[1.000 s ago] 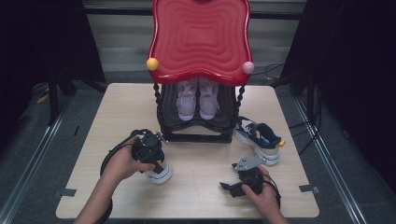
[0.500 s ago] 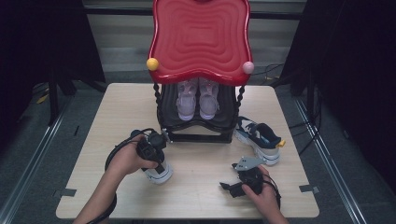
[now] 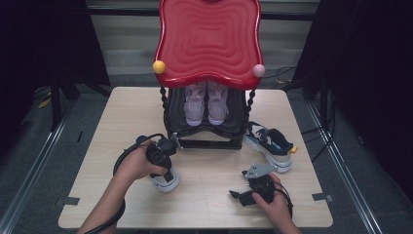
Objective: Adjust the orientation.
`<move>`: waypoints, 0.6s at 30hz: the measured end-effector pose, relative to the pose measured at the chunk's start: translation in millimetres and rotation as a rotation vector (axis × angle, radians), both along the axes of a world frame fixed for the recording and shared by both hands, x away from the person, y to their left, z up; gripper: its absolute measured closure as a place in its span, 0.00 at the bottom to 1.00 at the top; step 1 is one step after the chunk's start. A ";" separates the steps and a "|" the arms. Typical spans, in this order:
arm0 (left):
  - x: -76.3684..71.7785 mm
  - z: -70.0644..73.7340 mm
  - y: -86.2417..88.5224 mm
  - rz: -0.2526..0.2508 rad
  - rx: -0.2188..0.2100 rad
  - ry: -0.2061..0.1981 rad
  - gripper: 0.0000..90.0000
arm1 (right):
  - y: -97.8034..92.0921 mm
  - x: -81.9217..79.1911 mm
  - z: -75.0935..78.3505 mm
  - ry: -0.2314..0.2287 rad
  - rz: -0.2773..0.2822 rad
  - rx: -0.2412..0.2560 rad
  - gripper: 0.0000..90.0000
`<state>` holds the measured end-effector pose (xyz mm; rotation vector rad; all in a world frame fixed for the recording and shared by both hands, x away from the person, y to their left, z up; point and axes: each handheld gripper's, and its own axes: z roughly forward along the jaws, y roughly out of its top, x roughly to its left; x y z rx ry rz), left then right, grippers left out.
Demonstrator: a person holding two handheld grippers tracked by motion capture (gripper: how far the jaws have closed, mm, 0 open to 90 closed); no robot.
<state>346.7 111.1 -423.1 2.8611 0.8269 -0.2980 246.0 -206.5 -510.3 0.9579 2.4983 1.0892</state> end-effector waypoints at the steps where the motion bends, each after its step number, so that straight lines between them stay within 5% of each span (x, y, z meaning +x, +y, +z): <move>1: 0.1 -0.4 0.0 -0.006 0.008 0.007 0.73 | 0.1 -0.1 0.1 0.002 -0.001 0.000 0.15; 18: 4.1 -0.5 -3.1 -0.004 0.044 0.034 0.78 | 0.0 0.0 0.0 0.000 0.000 0.000 0.15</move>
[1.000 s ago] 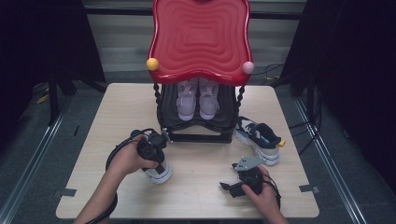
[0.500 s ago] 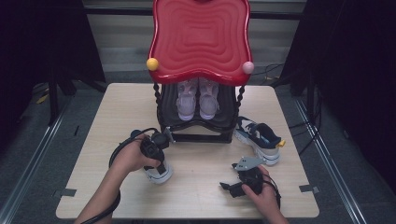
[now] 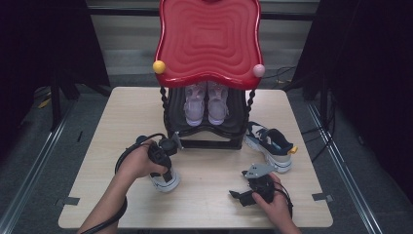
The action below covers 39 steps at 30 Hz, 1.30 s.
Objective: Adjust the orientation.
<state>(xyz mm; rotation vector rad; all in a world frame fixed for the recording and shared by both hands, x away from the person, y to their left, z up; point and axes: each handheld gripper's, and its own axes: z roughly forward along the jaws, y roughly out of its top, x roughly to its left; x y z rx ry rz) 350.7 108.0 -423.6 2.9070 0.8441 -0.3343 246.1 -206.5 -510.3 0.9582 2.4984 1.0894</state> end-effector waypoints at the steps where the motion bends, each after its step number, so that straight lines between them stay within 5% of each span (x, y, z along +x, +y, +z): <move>1: 0.2 0.0 -0.3 0.003 0.005 0.002 0.78 | 0.0 0.0 0.0 0.000 0.000 0.000 0.15; 19: -1.6 5.4 4.1 0.034 -0.011 0.001 0.83 | 0.0 0.0 0.0 0.000 0.000 0.000 0.15; 39: 3.2 53.3 16.3 0.033 -0.023 -0.023 0.85 | 0.0 0.2 0.0 -0.003 -0.001 0.002 0.15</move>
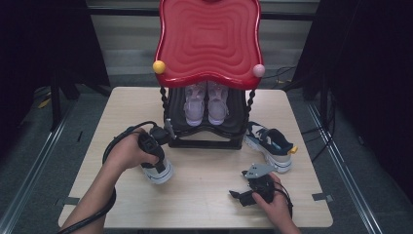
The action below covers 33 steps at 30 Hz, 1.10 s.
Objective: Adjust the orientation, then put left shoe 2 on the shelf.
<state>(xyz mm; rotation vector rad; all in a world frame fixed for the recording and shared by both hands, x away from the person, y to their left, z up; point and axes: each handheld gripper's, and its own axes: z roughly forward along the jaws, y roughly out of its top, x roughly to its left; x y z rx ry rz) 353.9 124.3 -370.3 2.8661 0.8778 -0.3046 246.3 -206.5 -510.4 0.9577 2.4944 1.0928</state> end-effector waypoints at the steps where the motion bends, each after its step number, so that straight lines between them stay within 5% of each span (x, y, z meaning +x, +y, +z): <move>1: 1.1 4.7 1.2 -0.003 -0.001 0.003 0.85 | 0.0 0.0 0.0 0.000 0.000 0.000 0.15; 8: 2.2 18.8 3.1 -0.013 0.010 -0.007 0.85 | 0.0 0.0 0.0 0.000 0.000 0.000 0.15; 33: 1.8 109.2 -7.0 -0.094 0.087 -0.092 0.85 | 0.0 -0.1 0.3 0.003 0.000 -0.002 0.15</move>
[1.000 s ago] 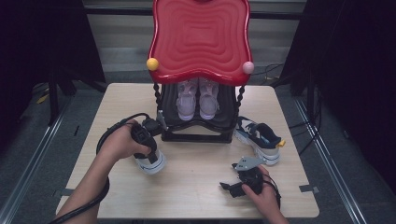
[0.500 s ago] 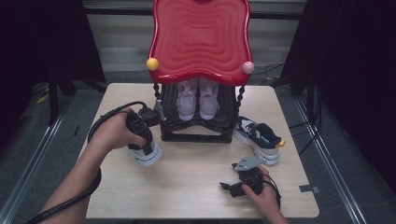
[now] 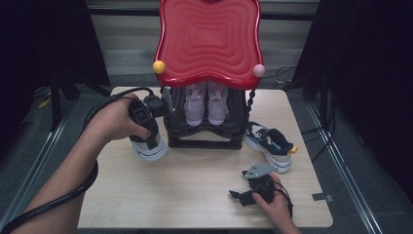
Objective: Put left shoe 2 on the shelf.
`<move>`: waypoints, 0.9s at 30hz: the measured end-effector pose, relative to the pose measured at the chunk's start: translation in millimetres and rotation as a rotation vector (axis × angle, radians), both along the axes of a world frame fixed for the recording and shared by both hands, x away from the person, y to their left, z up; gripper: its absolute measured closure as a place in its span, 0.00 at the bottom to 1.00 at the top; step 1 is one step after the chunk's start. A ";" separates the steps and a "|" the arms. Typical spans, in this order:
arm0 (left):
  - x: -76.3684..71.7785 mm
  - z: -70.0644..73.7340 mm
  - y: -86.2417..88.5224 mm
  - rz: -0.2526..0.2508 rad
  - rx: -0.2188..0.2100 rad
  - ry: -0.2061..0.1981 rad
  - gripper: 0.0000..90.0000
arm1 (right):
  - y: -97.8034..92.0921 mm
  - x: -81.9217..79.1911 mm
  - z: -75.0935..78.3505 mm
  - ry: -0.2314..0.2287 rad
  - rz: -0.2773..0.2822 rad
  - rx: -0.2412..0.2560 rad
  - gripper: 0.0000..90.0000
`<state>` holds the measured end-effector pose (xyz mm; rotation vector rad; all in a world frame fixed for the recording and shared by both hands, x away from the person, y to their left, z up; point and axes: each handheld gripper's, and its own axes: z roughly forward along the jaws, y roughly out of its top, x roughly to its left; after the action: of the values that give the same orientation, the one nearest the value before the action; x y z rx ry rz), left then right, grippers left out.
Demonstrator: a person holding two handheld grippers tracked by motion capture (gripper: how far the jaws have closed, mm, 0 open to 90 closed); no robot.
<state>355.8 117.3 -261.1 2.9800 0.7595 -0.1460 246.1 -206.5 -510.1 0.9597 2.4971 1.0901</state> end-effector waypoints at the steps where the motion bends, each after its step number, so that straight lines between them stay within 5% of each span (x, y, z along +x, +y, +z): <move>1: 0.2 6.7 -0.4 -0.004 0.002 -0.007 0.85 | 0.0 0.0 0.0 0.000 0.000 0.000 0.15; 27: 1.6 80.5 -6.2 -0.033 0.023 -0.096 0.85 | -0.1 -0.1 -0.1 0.002 0.002 -0.002 0.15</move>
<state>357.3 111.1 -180.6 2.9969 0.7065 0.0039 246.1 -206.6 -510.2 0.9588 2.5002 1.0880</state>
